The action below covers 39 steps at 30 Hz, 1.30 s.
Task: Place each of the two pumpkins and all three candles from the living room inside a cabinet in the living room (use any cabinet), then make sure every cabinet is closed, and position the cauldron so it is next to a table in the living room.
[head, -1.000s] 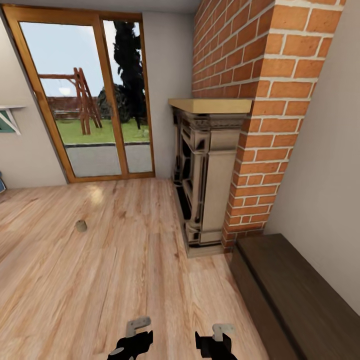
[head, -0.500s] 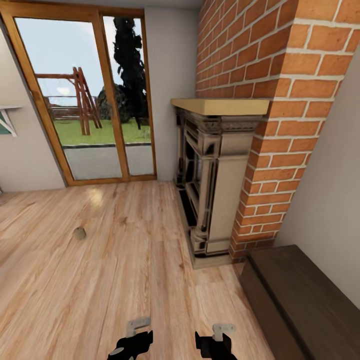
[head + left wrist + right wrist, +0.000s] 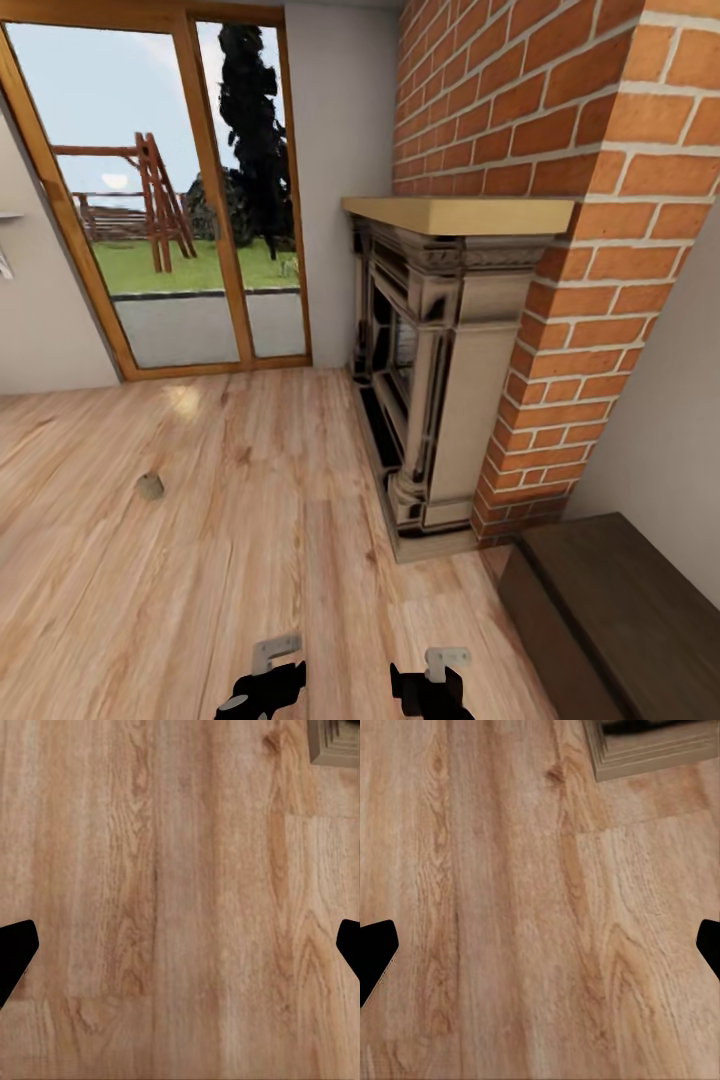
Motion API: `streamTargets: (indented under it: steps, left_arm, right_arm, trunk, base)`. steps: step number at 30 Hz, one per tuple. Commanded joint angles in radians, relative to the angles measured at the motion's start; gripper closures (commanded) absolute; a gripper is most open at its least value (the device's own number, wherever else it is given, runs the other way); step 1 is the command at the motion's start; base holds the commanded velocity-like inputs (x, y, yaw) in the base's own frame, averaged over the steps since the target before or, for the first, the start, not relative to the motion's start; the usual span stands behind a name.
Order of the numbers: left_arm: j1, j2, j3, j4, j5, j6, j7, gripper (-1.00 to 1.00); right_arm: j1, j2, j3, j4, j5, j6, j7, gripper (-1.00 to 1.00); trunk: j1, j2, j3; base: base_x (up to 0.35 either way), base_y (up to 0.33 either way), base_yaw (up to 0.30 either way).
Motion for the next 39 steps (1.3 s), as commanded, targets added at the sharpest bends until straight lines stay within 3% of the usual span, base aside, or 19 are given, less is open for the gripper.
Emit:
streamTargets:
  steps: [1, 22, 39]
  left_arm:
    - [-0.001, 0.001, -0.009, 0.0, 0.01, -0.003, 0.006, -1.0]
    - [0.0, 0.001, -0.009, 0.0, 0.01, -0.003, 0.006, -1.0]
    - [-0.001, 0.001, -0.009, 0.0, 0.011, -0.003, 0.006, -1.0]
  right_arm:
    - [-0.001, 0.0, 0.008, 0.001, -0.007, -0.004, -0.003, -1.0]
    - [-0.001, 0.0, 0.008, 0.001, -0.007, -0.004, -0.003, -1.0]
    - [-0.001, 0.0, 0.008, 0.001, -0.008, -0.004, -0.003, -1.0]
  trunk:
    - [0.001, 0.0, -0.001]
    - [0.001, 0.0, -0.001]
    - [0.001, 0.0, -0.001]
  base:
    - [0.304, 0.163, -0.139]
    - [0.282, 0.213, -0.25]
    - [0.118, 0.292, -0.278]
